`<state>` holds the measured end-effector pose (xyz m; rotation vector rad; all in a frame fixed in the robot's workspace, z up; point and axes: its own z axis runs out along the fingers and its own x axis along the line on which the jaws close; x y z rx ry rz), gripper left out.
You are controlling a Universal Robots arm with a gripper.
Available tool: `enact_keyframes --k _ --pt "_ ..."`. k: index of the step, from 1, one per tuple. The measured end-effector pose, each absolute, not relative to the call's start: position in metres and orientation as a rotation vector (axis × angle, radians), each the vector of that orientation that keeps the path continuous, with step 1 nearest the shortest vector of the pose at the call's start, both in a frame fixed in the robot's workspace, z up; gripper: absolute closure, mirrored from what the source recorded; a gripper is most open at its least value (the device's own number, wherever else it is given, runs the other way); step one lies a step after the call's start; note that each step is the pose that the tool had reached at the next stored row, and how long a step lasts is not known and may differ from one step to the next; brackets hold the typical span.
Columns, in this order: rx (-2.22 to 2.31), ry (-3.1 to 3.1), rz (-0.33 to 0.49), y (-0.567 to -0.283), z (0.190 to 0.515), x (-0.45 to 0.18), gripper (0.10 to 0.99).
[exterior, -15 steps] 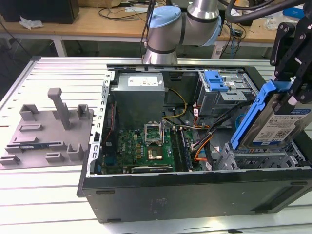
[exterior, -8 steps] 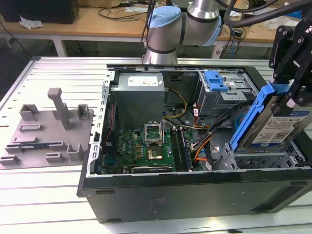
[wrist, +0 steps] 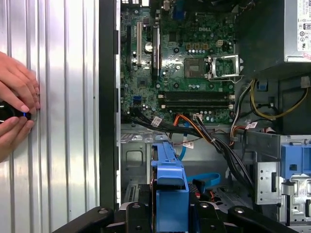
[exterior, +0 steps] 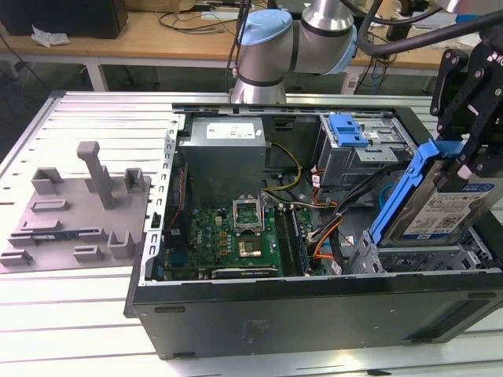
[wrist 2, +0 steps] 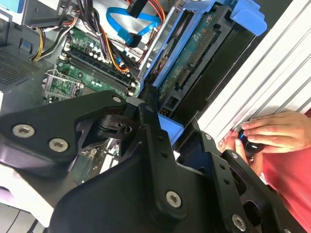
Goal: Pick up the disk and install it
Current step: 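Insert the disk into the insertion slot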
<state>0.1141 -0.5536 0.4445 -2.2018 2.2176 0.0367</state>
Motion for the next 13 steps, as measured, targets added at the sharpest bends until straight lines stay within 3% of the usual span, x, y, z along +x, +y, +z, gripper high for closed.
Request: enact_keyframes --k 13 --pt "-2.203 2.218 0.039 -0.554 0.427 0.114 0.718"
